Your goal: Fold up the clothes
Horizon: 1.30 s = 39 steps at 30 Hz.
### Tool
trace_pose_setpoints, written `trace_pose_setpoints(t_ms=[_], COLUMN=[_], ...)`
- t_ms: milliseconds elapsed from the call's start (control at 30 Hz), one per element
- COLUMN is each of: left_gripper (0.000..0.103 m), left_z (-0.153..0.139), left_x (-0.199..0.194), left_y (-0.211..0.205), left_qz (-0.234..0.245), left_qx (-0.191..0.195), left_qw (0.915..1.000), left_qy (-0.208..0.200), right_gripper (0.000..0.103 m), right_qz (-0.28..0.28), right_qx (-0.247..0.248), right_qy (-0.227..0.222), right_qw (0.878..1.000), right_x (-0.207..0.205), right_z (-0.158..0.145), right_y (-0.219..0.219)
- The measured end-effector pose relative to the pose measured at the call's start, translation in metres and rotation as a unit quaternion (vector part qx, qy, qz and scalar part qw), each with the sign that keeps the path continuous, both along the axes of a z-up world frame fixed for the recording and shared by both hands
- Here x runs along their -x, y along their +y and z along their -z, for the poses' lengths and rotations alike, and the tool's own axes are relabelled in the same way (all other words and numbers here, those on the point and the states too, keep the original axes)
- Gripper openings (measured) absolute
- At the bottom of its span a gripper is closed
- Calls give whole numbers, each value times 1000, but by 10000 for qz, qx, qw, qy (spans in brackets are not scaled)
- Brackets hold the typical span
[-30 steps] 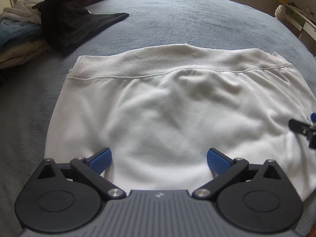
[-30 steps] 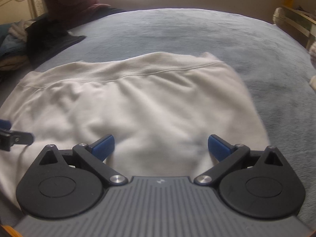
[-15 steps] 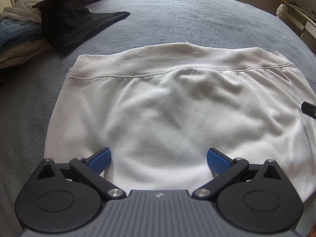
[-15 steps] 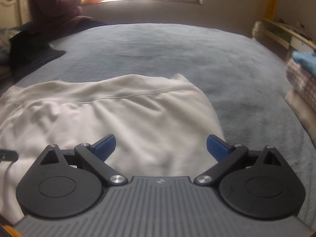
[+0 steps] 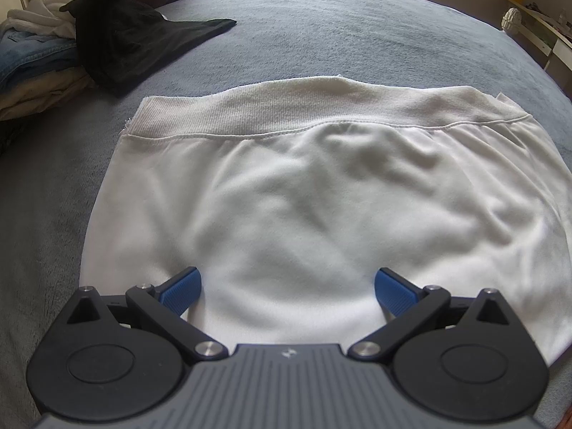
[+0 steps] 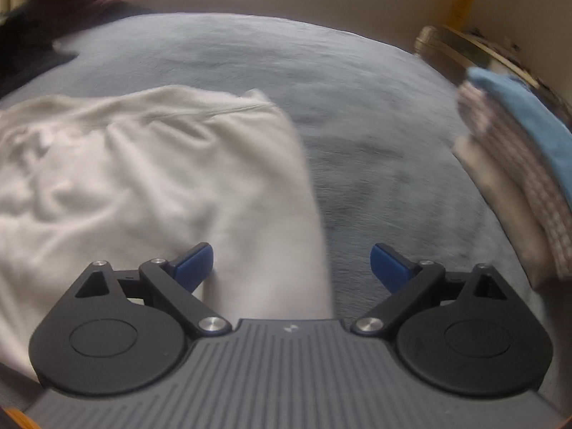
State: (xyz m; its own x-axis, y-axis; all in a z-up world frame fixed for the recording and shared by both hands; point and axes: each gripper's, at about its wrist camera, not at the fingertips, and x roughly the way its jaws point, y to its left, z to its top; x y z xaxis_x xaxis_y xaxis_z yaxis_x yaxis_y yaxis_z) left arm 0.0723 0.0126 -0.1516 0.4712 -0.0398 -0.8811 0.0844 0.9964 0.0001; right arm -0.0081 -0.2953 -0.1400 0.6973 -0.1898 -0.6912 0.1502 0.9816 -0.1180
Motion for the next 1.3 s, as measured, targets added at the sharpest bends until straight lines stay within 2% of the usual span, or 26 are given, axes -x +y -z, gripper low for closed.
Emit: trace_pose_setpoints(t_ms=[67,333,433,633,700,833,900,967,1067,1167,1300], left_gripper=[103,103,103,103,103,103,103,103,103,103,103], left_z=[0,0,0,-1,-1,-2,-3,-6,-15,-26,-32], left_x=[0,3,5,8,9,12,14,17,24,33,34], left_y=[0,2,3,7,9,13,18,26,41,60,87], left_qz=[-10,-21,21,55,89,152,136,100,-8,-184,-549], left_qx=[-5,54,65,210,258,382,534,743,983,1117,1168], left_qw=[10000,10000,9999,9996,9993,9984,9973,9952,9900,9822,9751], left_qy=[-1,-40,-82,-199,-254,-390,-487,-630,-1007,-1496,-1803], right_gripper=[95,95,95,96,96,96,96,101,102,102,102], right_qz=[-71,-1142,-1355,-1459,-1499,-1509,-1622,-1737,-1815,-1805,-1795], right_qx=[-245,-813,-845,-783,-655,-770,-680,-606,-406,-473,-480], right_qy=[-110,-299,-363,-230,-317,-543,-486,-313,-362,-338,-315], right_qw=[9996,9897,9865,9859,9860,9841,9832,9824,9819,9819,9821], right_x=[0,-23,-36,-48,-45,-43,-45,-45,-41,-42,-43], right_z=[-6,-11,-6,20,21,13,18,29,37,37,36], right_y=[3,68,89,111,116,117,122,127,133,131,132])
